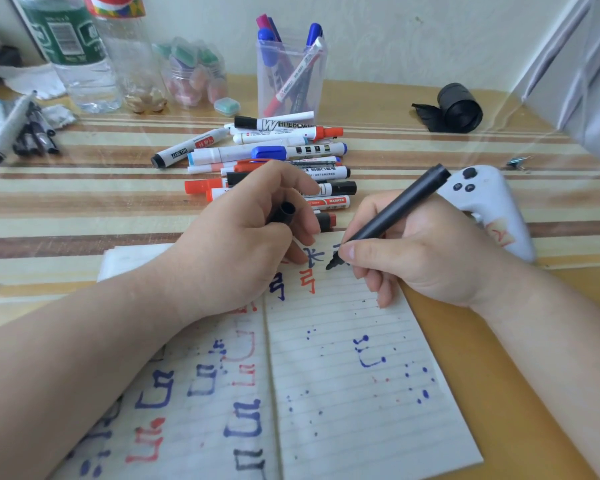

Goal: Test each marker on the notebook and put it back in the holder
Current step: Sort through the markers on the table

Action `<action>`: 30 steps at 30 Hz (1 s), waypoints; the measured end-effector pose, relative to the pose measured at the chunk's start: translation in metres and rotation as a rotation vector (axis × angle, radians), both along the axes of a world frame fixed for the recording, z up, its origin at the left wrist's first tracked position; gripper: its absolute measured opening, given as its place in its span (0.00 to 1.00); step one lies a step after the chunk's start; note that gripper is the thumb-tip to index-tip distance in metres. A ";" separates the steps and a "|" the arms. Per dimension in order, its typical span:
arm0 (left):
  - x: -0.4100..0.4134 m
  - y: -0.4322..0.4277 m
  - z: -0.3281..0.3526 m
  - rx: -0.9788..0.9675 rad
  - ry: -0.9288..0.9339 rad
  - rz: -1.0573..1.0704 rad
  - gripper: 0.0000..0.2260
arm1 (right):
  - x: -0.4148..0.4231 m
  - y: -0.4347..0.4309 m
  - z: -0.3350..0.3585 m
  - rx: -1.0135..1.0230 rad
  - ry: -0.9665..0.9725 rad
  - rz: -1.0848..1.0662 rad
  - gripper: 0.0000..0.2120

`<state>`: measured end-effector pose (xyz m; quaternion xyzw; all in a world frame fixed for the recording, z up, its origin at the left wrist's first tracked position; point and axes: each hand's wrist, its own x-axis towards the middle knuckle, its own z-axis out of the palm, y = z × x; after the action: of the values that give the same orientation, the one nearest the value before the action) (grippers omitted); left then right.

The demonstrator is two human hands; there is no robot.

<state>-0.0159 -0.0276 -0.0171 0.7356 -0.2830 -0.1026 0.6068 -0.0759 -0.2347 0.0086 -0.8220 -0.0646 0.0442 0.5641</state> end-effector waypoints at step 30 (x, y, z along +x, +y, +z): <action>-0.004 -0.002 0.005 0.030 0.008 0.016 0.23 | 0.000 0.002 0.003 -0.133 0.004 -0.064 0.04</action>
<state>-0.0197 -0.0296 -0.0123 0.7463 -0.2731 -0.1051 0.5978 -0.0759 -0.2331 0.0112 -0.8592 -0.0341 0.0319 0.5096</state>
